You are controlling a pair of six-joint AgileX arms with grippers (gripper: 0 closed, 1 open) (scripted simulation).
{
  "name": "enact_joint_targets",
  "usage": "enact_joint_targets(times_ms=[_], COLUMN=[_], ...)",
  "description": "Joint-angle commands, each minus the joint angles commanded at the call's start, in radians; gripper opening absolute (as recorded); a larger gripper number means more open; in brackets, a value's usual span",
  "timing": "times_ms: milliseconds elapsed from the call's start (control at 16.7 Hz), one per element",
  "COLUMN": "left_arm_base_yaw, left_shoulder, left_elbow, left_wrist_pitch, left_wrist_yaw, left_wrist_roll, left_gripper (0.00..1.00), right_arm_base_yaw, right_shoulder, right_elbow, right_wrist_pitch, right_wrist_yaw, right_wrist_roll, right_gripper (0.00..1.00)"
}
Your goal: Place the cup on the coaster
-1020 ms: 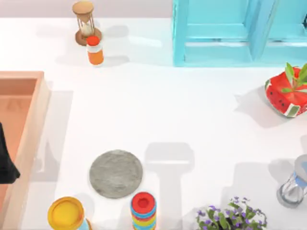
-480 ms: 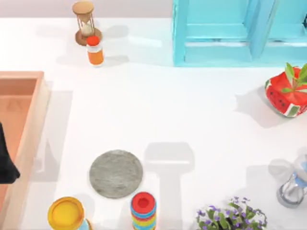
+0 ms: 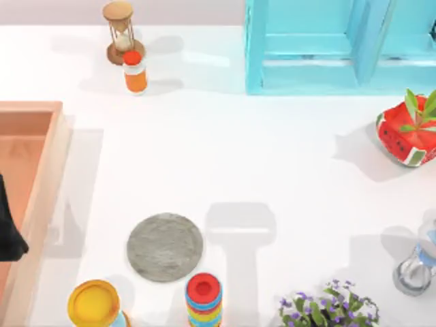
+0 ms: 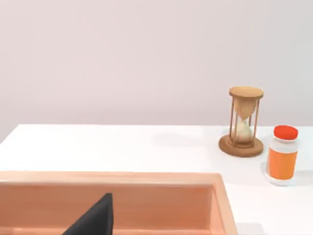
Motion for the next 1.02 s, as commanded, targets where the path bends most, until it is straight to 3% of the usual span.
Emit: enact_joint_targets(times_ms=[360,1020], left_arm_base_yaw=[0.0,0.0], left_shoulder=[0.0,0.0], left_elbow=[0.0,0.0], left_wrist_pitch=[0.0,0.0], left_wrist_yaw=[0.0,0.0], left_wrist_roll=[0.0,0.0], left_gripper=[1.0,1.0], right_arm_base_yaw=[0.0,-0.003], right_shoulder=[0.0,-0.002], right_elbow=[0.0,0.01], right_wrist_pitch=[0.0,-0.004], right_wrist_yaw=[0.0,0.003], right_wrist_roll=[0.0,0.01], right_gripper=[0.02,0.0])
